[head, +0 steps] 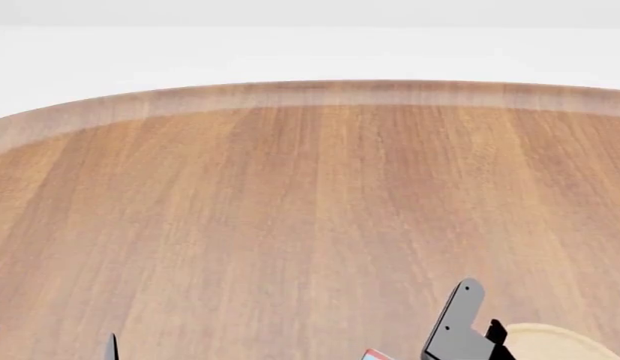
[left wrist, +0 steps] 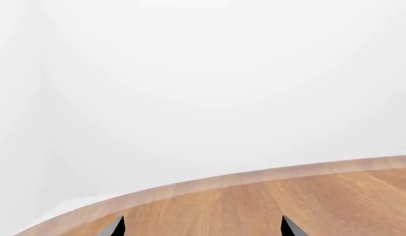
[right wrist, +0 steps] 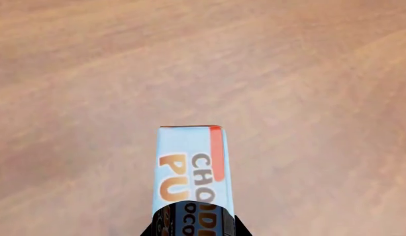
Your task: Put the chocolate pudding to the left of the plate.
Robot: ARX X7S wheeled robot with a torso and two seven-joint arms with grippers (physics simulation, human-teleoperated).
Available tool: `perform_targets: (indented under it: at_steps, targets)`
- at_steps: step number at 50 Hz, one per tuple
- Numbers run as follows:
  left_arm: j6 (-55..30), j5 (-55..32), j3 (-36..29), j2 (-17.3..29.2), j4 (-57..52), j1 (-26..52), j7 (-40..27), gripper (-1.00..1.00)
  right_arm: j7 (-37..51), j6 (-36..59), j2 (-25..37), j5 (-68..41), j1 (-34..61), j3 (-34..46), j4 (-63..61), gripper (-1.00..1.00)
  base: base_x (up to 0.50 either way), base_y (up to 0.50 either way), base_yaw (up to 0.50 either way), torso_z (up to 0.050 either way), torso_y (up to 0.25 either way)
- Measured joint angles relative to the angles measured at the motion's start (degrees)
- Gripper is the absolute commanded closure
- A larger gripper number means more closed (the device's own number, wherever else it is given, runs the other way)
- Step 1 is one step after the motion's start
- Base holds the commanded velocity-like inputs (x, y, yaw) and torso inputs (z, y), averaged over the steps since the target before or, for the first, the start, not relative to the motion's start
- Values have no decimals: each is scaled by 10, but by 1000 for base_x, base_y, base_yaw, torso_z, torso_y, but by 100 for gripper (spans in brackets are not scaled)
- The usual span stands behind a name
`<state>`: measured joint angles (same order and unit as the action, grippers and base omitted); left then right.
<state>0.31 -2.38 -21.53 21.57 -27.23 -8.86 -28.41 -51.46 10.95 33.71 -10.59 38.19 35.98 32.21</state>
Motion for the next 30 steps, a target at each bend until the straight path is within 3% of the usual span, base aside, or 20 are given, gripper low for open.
perform_targets:
  at_steps: [30]
  targets:
    - [3,-2,-4,3,3,1,-3,-100,-3,-30,-43,9,43,8,95,100,0,0,0,0,0]
